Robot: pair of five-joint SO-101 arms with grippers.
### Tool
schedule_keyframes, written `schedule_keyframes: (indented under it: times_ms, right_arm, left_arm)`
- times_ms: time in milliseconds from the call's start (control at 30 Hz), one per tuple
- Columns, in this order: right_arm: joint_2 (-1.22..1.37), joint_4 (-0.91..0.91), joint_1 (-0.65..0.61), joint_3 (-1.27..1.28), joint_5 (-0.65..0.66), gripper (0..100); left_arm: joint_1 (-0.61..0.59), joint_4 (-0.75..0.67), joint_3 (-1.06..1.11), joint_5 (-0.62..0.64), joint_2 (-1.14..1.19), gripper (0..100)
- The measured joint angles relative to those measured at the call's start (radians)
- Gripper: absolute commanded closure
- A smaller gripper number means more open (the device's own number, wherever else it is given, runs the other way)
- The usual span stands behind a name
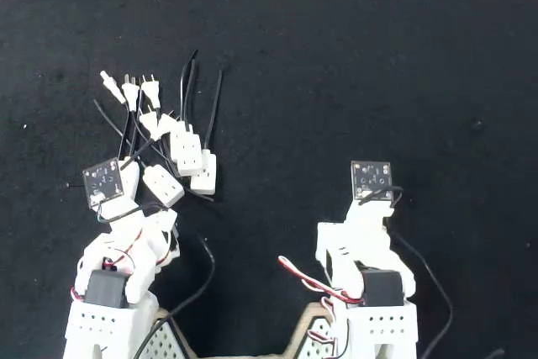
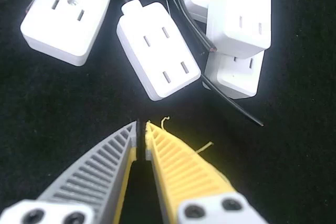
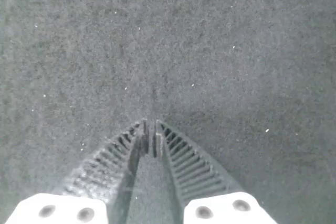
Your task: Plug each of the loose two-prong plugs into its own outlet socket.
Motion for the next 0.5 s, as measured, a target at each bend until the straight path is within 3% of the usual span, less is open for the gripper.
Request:
schedule_keyframes:
  times_ms: [333,500]
  right_arm:
    - [0.000,-0.002,-0.002,0.000,0.000,98.3]
    - [0.000,-0.112,-0.020,0.000,0.002,98.3]
  left_arm:
    - [0.233,0.000,0.000,0.000,0.000,95]
    - [0.253,0.000,0.000,-0.048,0.000,95]
